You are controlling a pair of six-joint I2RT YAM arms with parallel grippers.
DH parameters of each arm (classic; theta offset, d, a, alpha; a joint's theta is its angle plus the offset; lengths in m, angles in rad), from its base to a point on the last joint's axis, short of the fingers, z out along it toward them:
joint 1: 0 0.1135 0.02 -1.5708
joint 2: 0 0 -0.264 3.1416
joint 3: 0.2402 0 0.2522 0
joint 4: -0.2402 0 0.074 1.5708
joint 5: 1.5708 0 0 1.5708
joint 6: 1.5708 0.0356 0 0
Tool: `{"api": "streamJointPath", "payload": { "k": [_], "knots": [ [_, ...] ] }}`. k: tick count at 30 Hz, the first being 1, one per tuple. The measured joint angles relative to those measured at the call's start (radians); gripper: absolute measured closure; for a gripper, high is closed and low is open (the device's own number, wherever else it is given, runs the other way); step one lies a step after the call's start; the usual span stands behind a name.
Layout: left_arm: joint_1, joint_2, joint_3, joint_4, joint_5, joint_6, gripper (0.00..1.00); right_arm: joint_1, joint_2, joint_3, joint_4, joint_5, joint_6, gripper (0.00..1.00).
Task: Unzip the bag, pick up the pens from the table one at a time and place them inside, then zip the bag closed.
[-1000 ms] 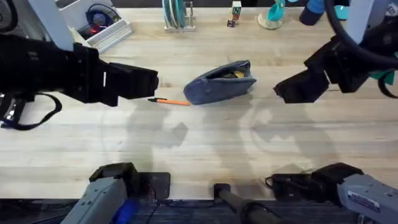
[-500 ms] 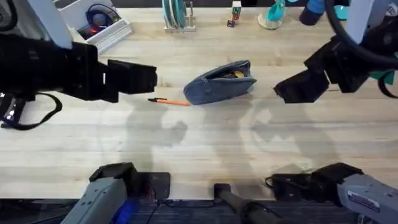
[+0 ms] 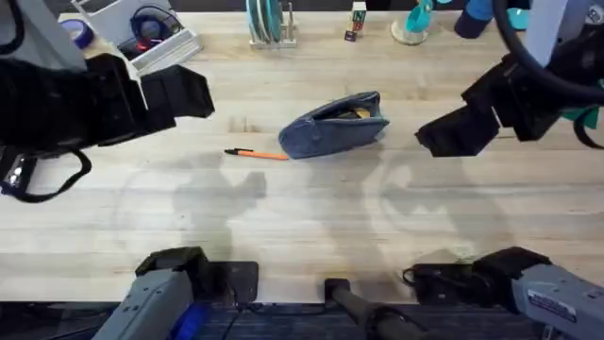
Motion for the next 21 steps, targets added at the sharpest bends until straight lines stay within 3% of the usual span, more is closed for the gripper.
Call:
{"api": "streamJointPath", "payload": {
  "k": [5,13,21],
  "knots": [
    [0.0,0.0,0.0,-0.017,-0.054,-0.138,0.004,0.0,0.0,0.0,0.0,0.0,0.0,0.005],
    [0.0,0.0,0.0,-0.045,-0.136,-0.293,0.004,0.0,0.0,0.0,0.006,0.0,0.0,0.006],
    [0.0,0.046,0.0,-0.051,-0.165,-0.378,0.005,0.0,0.0,0.0,0.013,0.0,0.0,0.005]
  ]
}}
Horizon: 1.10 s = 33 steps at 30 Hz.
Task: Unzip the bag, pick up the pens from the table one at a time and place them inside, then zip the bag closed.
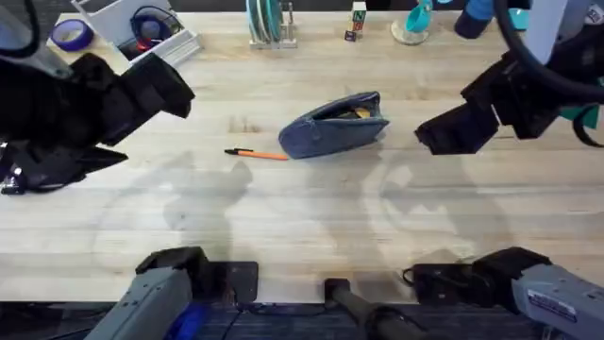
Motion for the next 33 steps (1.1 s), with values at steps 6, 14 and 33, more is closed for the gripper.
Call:
{"api": "streamJointPath", "payload": {
  "k": [6,14,33],
  "knots": [
    [0.0,0.081,0.0,-0.008,0.006,-0.082,0.005,0.0,0.0,0.0,0.0,0.0,0.0,0.005],
    [-0.002,0.172,0.0,-0.057,0.009,-0.223,0.006,0.0,0.0,0.0,0.003,0.0,0.0,0.005],
    [-0.394,0.195,-0.375,0.37,-0.018,-0.865,0.004,0.0,0.0,0.0,0.006,0.0,0.0,0.007]
  ]
}}
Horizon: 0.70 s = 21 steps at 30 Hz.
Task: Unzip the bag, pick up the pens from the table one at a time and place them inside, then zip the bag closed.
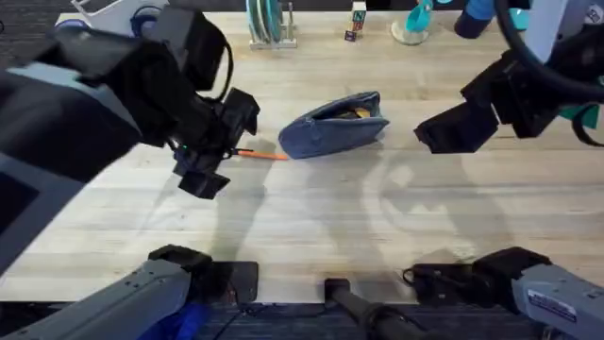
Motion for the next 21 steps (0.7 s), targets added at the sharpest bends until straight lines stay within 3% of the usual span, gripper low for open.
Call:
{"api": "streamJointPath", "payload": {
  "k": [7,17,21],
  "knots": [
    [-0.006,0.029,-0.056,0.076,0.0,-0.036,0.001,0.0,0.0,0.0,0.0,0.0,0.0,0.005],
    [-0.008,0.305,-0.056,0.222,0.03,-0.045,0.001,0.0,0.0,0.0,0.0,0.0,0.0,0.006],
    [-0.008,0.325,-0.056,0.224,0.031,-0.045,0.048,0.0,0.0,0.0,0.0,0.0,0.0,0.006]
  ]
}}
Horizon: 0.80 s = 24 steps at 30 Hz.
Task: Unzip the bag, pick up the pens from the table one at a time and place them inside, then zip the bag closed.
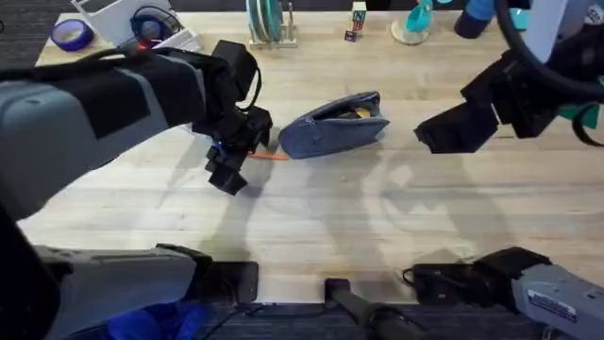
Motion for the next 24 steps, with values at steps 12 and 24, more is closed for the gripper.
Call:
{"api": "streamJointPath", "payload": {
  "k": [12,24],
  "knots": [
    [0.0,0.005,0.0,-0.007,0.0,0.0,0.107,0.0,0.0,0.0,0.0,0.0,0.0,0.005],
    [0.0,0.01,0.0,-0.017,0.004,-0.003,0.696,0.0,0.0,0.0,0.0,0.0,0.0,0.006]
  ]
}}
